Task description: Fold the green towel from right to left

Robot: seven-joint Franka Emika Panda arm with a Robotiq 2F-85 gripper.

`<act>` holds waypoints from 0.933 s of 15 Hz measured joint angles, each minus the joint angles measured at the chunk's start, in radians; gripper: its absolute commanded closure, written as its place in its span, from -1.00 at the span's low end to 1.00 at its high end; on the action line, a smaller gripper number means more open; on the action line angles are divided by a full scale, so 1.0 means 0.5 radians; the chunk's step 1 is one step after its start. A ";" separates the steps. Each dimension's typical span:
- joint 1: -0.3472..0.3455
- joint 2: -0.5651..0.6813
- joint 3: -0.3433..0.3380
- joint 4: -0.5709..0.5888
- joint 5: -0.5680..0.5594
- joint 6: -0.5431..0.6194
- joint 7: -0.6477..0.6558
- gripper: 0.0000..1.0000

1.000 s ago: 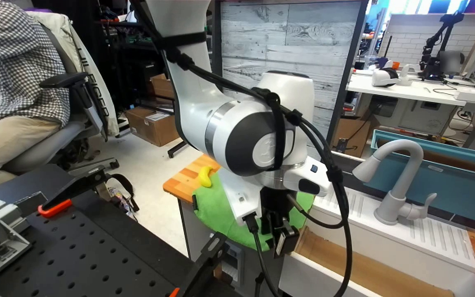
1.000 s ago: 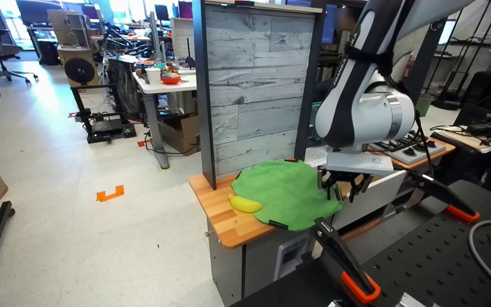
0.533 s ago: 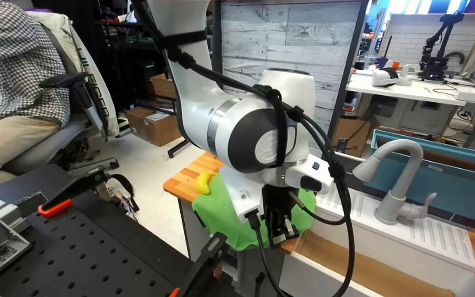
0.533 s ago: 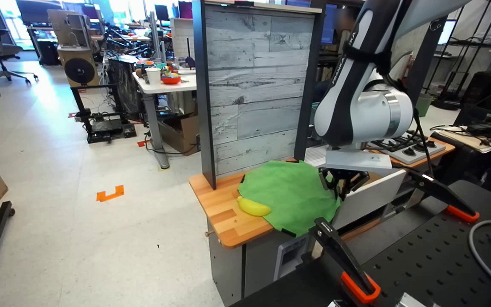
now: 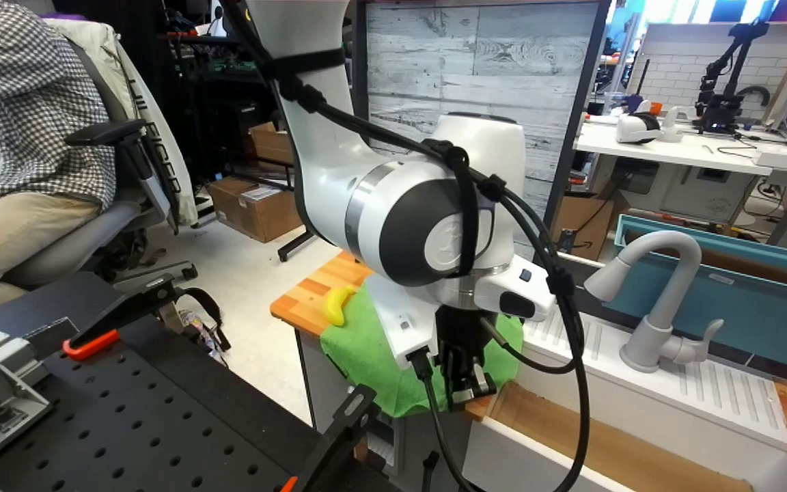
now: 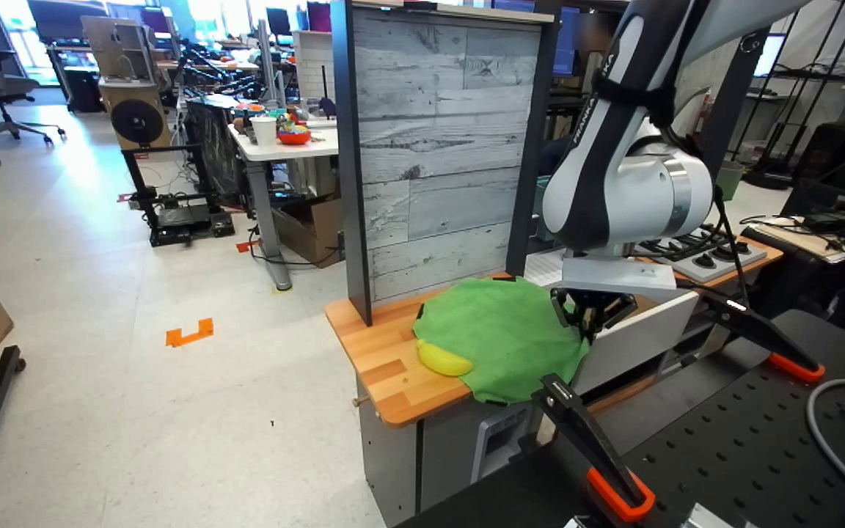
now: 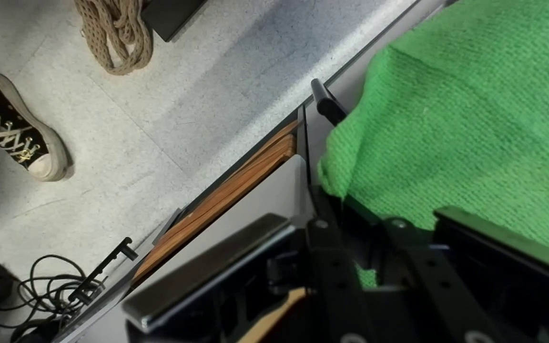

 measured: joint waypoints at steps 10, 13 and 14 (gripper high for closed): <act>-0.017 -0.362 0.165 -0.183 0.001 0.122 -0.054 0.96; 0.009 -0.478 0.226 -0.249 0.001 0.125 -0.054 0.96; 0.024 -0.504 0.245 -0.256 0.001 0.125 -0.052 0.96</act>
